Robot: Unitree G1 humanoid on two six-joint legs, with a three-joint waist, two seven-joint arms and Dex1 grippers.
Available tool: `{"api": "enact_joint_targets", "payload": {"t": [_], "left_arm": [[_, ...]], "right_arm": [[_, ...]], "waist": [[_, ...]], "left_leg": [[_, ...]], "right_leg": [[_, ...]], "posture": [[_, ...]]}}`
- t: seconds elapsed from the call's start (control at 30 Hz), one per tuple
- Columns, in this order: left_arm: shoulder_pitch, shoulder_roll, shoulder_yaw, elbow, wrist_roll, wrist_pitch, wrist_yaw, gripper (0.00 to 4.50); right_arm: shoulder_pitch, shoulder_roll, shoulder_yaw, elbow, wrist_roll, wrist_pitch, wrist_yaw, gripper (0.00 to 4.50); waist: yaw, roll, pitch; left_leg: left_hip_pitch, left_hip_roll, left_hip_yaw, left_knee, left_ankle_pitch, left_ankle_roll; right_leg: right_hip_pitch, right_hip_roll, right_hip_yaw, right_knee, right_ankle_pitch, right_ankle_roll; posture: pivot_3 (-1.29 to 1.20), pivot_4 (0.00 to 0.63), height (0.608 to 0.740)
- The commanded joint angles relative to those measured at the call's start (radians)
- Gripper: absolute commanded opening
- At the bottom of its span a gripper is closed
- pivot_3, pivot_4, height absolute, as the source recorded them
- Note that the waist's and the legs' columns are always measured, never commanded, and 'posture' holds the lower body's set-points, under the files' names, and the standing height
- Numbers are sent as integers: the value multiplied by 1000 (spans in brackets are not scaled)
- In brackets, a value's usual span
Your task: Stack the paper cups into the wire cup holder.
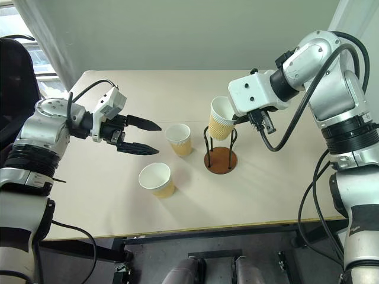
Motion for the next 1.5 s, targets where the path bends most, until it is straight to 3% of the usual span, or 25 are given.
{"api": "enact_joint_targets", "payload": {"t": [0.03, 0.53, 0.87, 0.97, 1.23, 1.5], "left_arm": [[-18, 21, 18, -14, -9, -7, -35, 4500], [-11, 29, 29, -29, -14, 3, -35, 4500], [-9, 30, 35, -33, -13, 5, -35, 4500], [-7, 26, 44, -30, -3, 1, -35, 4500], [8, 18, 83, -41, 36, 2, -35, 4500], [-15, 10, 78, 18, 238, -255, 10, 4500]], "right_arm": [[-11, -19, 0, -25, 16, -17, 4, 63], [-8, -23, 20, 0, -12, -76, 4, 63], [0, -15, 11, -16, 10, -44, 4, 3387], [4, 7, -36, -32, 56, 61, 1, 4404], [60, 71, -266, -88, 314, 557, -141, 4404], [180, 43, -349, -135, 380, 577, -236, 4404]], "waist": [[0, 0, 0], [0, 0, 0], [0, 0, 0], [-1, 0, 0], [3, 0, 0], [2, 0, 0]], "left_leg": [[0, 0, 0, 0, 0, 0], [0, 0, 0, 0, 0, 0], [0, 0, 0, 0, 0, 1], [0, 0, 0, 0, 0, 1], [0, 0, 0, 0, 1, 0], [1, 0, 0, 1, 2, 0]], "right_leg": [[0, 0, 0, 0, 0, 0], [0, 0, 0, 0, 0, 0], [0, 0, 0, 0, 0, 1], [0, 0, 0, 0, 0, 1], [0, 0, 0, 0, 0, 0], [0, 0, 0, 1, 0, 0]], "posture": [[0, 150, 740], [0, 150, 740], [0, 150, 740], [0, 150, 740], [0, 150, 740], [0, 150, 740]]}}
